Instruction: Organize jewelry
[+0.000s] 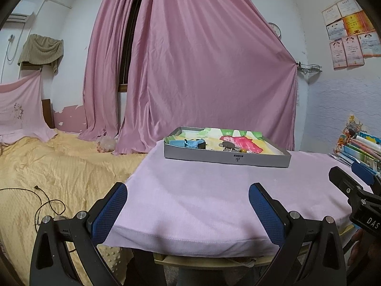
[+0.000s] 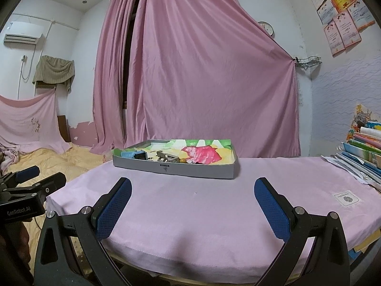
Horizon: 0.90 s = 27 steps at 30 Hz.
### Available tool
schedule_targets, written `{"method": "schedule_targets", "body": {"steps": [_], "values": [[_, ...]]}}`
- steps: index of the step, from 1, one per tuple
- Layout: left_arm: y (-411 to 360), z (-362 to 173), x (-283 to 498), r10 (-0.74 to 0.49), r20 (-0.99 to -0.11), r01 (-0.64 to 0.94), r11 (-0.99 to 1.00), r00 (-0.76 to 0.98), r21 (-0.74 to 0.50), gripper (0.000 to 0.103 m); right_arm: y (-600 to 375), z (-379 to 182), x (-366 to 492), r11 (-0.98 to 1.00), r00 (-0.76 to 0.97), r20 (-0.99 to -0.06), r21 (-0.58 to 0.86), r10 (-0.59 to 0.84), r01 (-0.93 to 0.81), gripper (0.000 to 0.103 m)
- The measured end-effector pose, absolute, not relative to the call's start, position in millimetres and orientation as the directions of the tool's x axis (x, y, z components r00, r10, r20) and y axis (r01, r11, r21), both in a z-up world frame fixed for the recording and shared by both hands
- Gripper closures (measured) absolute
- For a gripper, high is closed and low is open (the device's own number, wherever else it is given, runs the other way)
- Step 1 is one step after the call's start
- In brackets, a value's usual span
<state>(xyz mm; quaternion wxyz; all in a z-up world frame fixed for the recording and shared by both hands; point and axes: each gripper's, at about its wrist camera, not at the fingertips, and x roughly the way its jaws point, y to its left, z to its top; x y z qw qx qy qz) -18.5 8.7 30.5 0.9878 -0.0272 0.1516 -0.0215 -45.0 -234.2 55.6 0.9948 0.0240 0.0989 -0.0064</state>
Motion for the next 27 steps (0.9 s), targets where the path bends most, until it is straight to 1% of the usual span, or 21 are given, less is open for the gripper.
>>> {"method": "schedule_targets", "body": {"steps": [27], "values": [[9.6, 31.1, -20.0, -0.048, -0.303, 0.032, 0.998, 0.952, -0.059, 0.001, -232.5, 56.3, -44.1, 0.999, 0.980, -0.196, 0.043, -0.010, 0.019, 0.002]]}}
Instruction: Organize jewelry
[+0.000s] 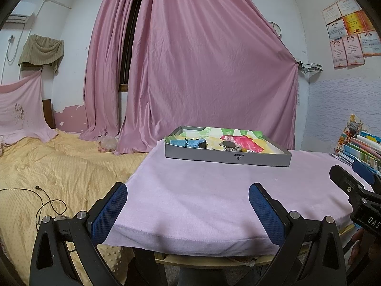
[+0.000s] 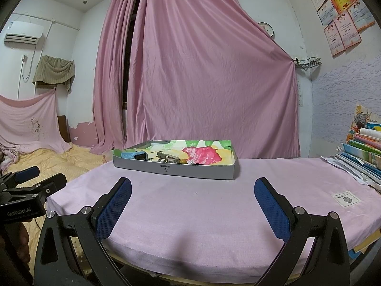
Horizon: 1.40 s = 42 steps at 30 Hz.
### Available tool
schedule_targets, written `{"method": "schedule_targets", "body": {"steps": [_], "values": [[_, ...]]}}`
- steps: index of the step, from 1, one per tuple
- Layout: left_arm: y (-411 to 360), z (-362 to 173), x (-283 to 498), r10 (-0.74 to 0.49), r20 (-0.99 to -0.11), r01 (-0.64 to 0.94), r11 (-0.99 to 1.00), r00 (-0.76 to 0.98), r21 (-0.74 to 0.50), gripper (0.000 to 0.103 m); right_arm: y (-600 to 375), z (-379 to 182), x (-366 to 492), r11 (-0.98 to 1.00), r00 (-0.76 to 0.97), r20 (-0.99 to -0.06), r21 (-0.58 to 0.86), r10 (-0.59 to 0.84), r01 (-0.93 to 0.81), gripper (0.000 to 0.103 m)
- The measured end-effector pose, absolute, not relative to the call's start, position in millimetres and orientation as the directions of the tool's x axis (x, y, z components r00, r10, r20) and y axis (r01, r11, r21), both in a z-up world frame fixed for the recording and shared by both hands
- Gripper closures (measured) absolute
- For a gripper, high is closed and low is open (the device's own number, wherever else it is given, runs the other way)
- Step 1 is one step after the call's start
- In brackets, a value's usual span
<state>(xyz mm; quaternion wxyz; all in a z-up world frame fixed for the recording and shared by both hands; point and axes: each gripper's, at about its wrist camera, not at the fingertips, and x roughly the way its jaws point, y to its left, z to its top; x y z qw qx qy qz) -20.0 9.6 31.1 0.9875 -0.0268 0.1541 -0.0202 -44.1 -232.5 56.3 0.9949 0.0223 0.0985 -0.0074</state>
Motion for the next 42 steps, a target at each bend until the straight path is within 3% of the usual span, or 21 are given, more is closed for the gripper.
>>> {"method": "schedule_targets", "body": {"steps": [42], "values": [[10.4, 30.9, -19.9, -0.044, -0.300, 0.031, 0.998, 0.953, -0.049, 0.001, -230.7, 57.5, -45.1, 0.999, 0.981, -0.193, 0.044, -0.008, 0.017, 0.002]]}}
